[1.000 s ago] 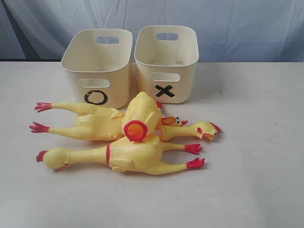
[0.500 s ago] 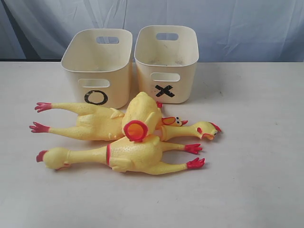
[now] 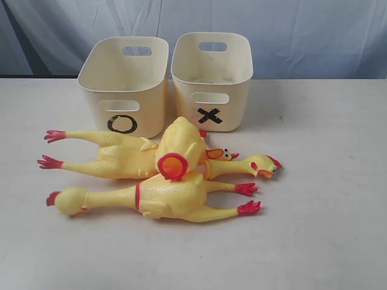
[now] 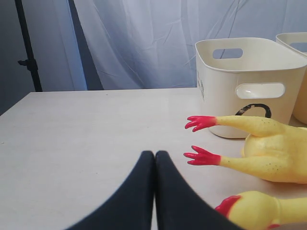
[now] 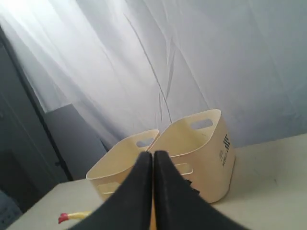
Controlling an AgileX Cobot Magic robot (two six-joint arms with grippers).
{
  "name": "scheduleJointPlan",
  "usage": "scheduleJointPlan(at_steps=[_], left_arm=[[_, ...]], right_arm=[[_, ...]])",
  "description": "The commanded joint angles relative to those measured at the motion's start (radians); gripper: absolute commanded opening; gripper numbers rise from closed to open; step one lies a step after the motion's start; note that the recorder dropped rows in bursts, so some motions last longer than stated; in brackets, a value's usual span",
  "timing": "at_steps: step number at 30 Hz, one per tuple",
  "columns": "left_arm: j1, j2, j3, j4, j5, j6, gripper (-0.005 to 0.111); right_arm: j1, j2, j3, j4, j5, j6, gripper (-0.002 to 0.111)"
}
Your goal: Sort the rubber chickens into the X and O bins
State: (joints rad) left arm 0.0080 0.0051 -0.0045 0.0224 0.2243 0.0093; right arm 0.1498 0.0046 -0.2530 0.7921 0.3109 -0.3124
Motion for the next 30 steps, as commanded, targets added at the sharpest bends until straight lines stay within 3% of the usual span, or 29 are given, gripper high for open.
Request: scheduleJointPlan(at_steps=[1, 11, 30], left_arm=[[0.001, -0.005, 0.005, 0.001, -0.015, 0.000, 0.000], [0.001, -0.005, 0.005, 0.001, -0.015, 0.000, 0.000], [0.001, -0.005, 0.005, 0.006, -0.022, 0.000, 0.000]], right_arm=[[0.002, 0.034, -0.043, -0.007, 0.087, -0.160, 0.001], [0.002, 0.152, -0.043, -0.027, 0.152, -0.219, 0.001], [0.002, 0.169, -0.043, -0.027, 0.163, -0.219, 0.001]])
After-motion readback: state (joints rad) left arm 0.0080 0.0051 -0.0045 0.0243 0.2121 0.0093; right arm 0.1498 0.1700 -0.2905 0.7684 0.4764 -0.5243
